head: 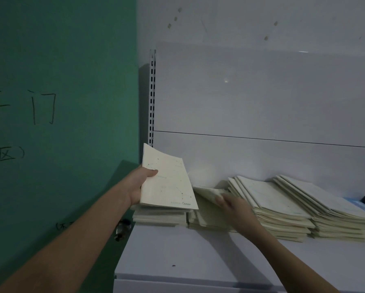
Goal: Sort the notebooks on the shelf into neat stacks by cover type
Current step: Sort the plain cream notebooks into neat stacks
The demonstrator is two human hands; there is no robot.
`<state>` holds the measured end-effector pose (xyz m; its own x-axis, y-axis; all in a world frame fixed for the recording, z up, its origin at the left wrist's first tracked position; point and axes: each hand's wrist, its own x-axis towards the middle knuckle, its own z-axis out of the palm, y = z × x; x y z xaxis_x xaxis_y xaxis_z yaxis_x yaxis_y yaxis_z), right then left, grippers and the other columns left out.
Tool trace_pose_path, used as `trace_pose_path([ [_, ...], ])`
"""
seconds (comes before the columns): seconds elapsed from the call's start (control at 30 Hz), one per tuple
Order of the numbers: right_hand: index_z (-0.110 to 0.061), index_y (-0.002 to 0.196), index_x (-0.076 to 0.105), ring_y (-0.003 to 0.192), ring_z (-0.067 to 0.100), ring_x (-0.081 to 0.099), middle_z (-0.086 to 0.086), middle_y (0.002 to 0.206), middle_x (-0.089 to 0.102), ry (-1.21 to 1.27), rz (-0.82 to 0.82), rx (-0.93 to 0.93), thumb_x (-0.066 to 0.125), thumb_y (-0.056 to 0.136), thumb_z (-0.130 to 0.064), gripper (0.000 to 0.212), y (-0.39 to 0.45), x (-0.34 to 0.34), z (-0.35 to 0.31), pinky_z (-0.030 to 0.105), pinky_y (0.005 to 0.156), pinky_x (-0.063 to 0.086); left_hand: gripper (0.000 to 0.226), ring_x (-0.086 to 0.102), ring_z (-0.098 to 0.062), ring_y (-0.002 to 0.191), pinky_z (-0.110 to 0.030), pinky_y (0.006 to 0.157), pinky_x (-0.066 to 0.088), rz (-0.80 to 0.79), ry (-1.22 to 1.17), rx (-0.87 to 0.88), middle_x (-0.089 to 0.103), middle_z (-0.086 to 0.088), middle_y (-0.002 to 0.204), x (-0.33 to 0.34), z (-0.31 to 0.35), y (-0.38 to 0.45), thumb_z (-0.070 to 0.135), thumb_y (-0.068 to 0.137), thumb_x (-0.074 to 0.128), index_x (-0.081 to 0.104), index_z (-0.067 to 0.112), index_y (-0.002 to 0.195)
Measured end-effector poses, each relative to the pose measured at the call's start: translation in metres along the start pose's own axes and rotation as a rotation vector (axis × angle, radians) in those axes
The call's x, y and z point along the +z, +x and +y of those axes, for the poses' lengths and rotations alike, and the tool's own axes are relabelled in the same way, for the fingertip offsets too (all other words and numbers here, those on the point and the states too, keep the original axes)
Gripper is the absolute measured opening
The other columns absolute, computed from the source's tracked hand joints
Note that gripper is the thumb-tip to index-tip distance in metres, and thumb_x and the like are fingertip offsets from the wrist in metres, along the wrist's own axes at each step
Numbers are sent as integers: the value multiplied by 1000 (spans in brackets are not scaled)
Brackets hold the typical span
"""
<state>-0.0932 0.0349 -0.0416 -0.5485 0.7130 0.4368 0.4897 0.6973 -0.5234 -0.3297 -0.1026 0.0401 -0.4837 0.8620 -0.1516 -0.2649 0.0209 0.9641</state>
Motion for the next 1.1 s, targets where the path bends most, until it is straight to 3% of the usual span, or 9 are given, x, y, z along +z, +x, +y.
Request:
trace_pose_path([
  [0.07, -22, 65, 42, 62, 17, 43, -7, 60, 42, 153, 175, 85, 44, 102, -33, 39, 4, -4, -3, 23, 56, 33, 27, 65, -30, 86, -46, 66, 52, -3, 9, -6, 67, -14, 102, 4, -1, -1, 5, 100, 48, 52, 11, 126],
  [0.27, -20, 87, 61, 70, 13, 54, -6, 74, 58, 502, 435, 76, 42, 102, -35, 29, 3, -8, -37, 37, 64, 47, 15, 65, -27, 82, -41, 63, 52, -20, 53, -25, 68, -12, 100, 31, -11, -5, 14, 100, 51, 57, 14, 115],
  [0.43, -36, 133, 57, 91, -7, 61, -17, 103, 70, 212, 206, -273, 48, 100, -35, 34, -18, 1, -73, 15, 78, 47, 49, 71, -30, 85, -41, 72, 57, -108, -12, -103, 75, -16, 94, 52, -16, -4, 56, 89, 58, 65, 11, 108],
  [0.57, -39, 139, 48, 130, -12, 37, -25, 142, 44, 207, -64, -300, 33, 99, -51, 45, -22, 2, -69, 5, 106, 25, 35, 69, -32, 87, -40, 67, 57, -54, -11, -78, 72, -19, 104, 46, -15, -2, 21, 94, 61, 60, 4, 124],
  [0.7, -20, 123, 63, 111, 12, 57, -5, 122, 65, 180, 51, -27, 28, 105, -39, 43, -15, -5, -39, 26, 93, 43, 33, 70, -28, 82, -34, 50, 57, 29, 17, -11, 72, -14, 99, 31, -11, 0, 9, 94, 58, 56, 7, 126],
  [0.77, -7, 118, 61, 106, 24, 58, 7, 118, 65, 28, -107, 41, 33, 104, -37, 44, -14, -6, -19, 34, 90, 44, 36, 70, -29, 86, -35, 52, 57, 54, 16, -4, 71, -15, 105, 25, -10, 1, 11, 94, 58, 53, 8, 129],
  [0.9, -21, 121, 52, 104, 18, 51, -5, 117, 55, -296, -407, -66, 43, 88, -65, 56, -20, 4, 2, 35, 87, 41, 37, 68, -30, 91, -37, 59, 56, 72, -6, -19, 69, -16, 112, 20, -9, 2, 14, 95, 57, 50, 9, 131],
  [1.0, -22, 115, 53, 102, 22, 56, -3, 108, 58, -424, -290, -145, 30, 92, -55, 47, -22, 15, 7, 33, 76, 38, 37, 68, -31, 92, -38, 58, 57, 65, -26, -35, 68, -17, 114, 21, -11, 2, 17, 95, 55, 50, 11, 132],
  [1.1, -25, 107, 59, 87, 22, 61, -2, 93, 65, -80, -125, 4, 33, 104, -42, 32, -17, 8, 6, 33, 70, 42, 37, 67, -32, 94, -39, 57, 58, 57, -44, -34, 68, -17, 115, 21, -13, 3, 17, 96, 53, 50, 11, 132],
])
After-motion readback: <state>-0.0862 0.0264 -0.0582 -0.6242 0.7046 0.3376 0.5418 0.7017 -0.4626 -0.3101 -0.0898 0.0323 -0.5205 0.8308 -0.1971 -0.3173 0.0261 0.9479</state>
